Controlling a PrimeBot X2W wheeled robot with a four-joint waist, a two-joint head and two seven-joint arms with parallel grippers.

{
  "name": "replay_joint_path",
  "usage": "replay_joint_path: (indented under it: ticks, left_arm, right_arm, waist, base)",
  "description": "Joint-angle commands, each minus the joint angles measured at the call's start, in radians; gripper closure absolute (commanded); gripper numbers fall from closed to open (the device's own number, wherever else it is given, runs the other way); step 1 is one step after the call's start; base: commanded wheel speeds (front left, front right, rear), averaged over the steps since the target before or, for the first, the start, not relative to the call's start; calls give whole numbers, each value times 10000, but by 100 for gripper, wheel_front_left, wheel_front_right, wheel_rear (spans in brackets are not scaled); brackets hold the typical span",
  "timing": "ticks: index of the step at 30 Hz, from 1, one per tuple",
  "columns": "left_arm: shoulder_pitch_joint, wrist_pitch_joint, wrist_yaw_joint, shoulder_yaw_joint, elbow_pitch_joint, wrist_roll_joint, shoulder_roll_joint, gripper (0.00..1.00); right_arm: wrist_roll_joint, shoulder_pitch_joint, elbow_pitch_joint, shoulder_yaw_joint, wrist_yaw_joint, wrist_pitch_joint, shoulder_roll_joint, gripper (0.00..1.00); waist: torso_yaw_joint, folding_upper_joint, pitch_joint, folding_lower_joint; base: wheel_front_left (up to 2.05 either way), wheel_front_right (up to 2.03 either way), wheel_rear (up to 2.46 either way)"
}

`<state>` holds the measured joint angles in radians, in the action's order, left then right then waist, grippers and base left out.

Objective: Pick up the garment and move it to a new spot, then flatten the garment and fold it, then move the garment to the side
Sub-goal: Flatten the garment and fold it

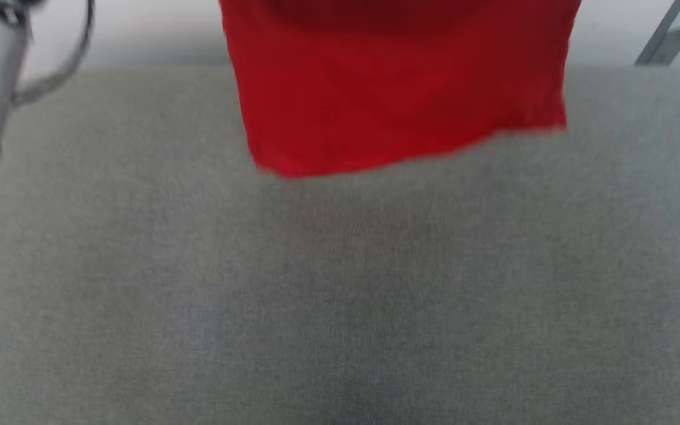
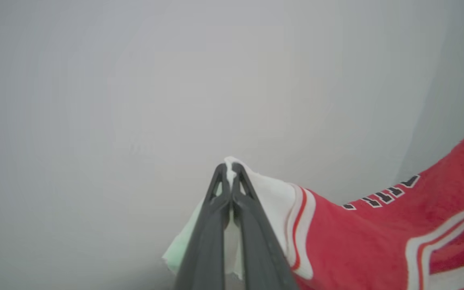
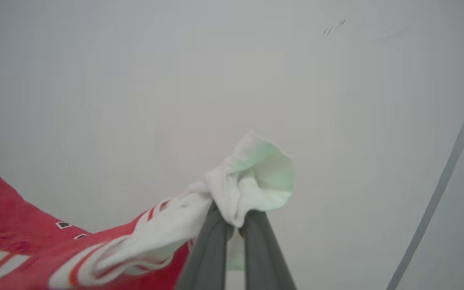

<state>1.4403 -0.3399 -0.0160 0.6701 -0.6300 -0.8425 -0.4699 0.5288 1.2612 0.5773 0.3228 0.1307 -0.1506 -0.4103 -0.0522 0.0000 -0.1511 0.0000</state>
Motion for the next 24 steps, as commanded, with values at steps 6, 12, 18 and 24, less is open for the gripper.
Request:
replay_joint_path:
  ticks: [6,12,18,24]
  left_arm:
    - [1646,3288,213,-19,-1027,1397,439,100]
    - [1805,5476,544,-6,-2125,1729,901,100]
    - [1088,5367,1015,245,-3554,1462,1265,100]
    - [115,4252,1303,384,-4665,909,1484,100]
  right_arm:
    - [-1674,1677,1729,-212,-3,2790,385,100]
    - [-2772,2301,2825,-415,-3,4034,561,100]
    - [-2466,1552,3596,113,-3,4131,535,100]
    - [-1453,318,3821,1170,-3,3764,491,100]
  waist:
    - [-55,0,-1539,0]
    - [-332,0,-2112,0]
    - [-537,0,-2222,0]
    - [-651,0,-2043,0]
  base:
    - [0,0,0]
    - [0,0,0]
    - [0,0,0]
    - [0,0,0]
